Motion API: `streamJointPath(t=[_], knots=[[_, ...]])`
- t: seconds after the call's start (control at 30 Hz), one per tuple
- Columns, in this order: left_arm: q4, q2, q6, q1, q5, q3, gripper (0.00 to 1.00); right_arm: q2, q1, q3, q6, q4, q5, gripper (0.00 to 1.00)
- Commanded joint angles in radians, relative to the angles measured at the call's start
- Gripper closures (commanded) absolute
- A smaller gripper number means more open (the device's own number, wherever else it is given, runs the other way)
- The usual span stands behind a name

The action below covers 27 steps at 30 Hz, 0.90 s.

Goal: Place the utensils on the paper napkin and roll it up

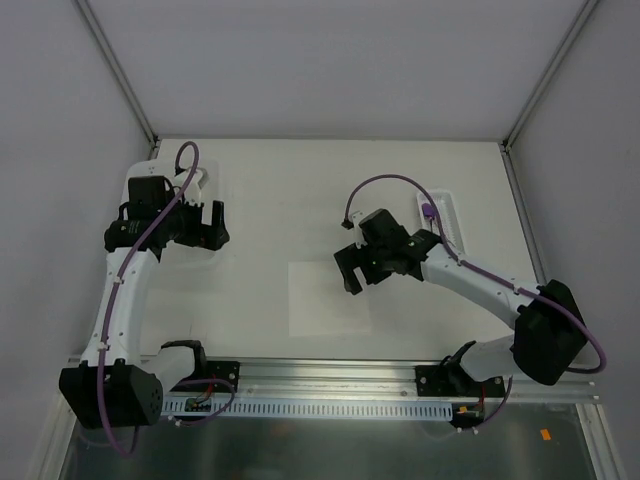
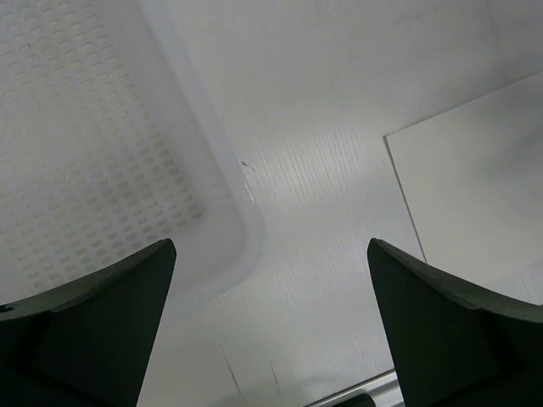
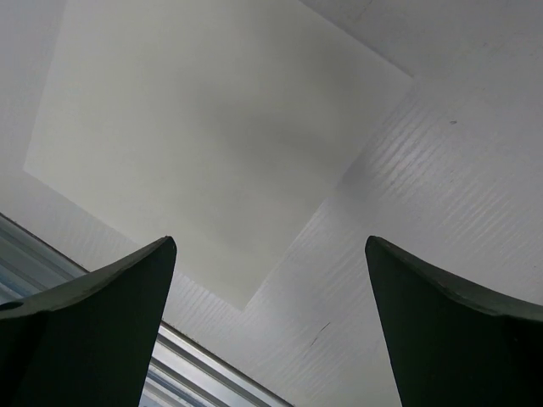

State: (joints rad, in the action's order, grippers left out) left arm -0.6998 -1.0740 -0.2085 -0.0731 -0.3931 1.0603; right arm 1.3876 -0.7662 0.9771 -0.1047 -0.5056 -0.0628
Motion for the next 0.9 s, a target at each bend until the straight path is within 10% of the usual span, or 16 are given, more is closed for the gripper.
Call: streamJointPath(t=[0.0, 0.87], knots=[[-0.012, -0.004, -0.008, -0.002, -0.032, 0.061, 0.01, 0.004, -0.022, 0.041, 0.048, -0.004, 0.035, 0.01], [-0.063, -0.052, 0.084, -0.002, -0.081, 0.153, 0.01, 0.354, -0.237, 0.236, 0.303, -0.12, 0.219, 0.04]])
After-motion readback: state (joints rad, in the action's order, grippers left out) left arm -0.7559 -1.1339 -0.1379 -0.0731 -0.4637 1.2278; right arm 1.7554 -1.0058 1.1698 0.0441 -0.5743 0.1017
